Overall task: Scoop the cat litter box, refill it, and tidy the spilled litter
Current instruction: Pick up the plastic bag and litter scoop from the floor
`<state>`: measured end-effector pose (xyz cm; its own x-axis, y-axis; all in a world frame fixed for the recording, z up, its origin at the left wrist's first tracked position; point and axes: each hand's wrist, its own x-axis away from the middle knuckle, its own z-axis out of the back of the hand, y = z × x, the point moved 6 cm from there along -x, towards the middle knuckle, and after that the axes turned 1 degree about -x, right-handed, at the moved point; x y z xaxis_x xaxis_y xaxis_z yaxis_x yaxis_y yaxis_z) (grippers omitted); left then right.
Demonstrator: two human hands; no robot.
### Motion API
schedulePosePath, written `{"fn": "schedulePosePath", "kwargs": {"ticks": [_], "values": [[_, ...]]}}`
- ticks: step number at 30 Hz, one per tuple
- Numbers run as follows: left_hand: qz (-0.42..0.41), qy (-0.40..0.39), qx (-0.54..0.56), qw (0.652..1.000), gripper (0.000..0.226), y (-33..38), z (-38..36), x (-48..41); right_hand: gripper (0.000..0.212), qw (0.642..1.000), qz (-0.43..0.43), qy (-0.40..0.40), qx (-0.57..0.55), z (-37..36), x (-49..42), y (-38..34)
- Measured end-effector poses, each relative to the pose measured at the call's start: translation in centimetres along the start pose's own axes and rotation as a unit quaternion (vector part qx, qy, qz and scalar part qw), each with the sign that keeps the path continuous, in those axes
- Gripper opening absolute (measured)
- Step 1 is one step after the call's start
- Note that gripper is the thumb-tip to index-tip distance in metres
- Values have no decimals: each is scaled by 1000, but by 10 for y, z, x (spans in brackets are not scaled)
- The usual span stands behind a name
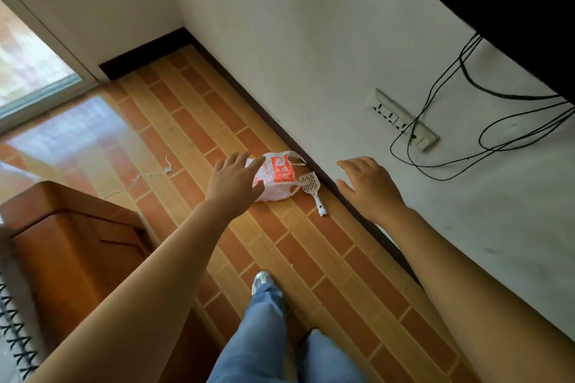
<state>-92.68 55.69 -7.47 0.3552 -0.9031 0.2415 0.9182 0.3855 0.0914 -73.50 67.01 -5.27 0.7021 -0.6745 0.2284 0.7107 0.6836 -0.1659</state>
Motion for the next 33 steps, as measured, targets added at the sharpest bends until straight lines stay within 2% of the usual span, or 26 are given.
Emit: {"fn": "schedulePosePath", "kwargs": {"ticks": [6, 12, 21, 26, 33], "values": [[17, 17, 19, 1000, 53, -6, -75, -36, 44, 1000, -3, 17, -14, -81, -32, 25], [24, 2, 26, 999, 53, -17, -217, -87, 44, 999, -21, 21, -32, -224, -76, 61], [34, -29, 27, 999, 54, -51, -420, -167, 46, 995, -92, 16, -27, -419, -140, 115], [33, -28, 14, 999, 56, -66, -479, -205, 47, 994, -106, 21, -32, -487, -172, 136], [21, -29, -12, 999, 58, -74, -520, -253, 45, 993, -109, 18, -50, -540, -202, 156]]}}
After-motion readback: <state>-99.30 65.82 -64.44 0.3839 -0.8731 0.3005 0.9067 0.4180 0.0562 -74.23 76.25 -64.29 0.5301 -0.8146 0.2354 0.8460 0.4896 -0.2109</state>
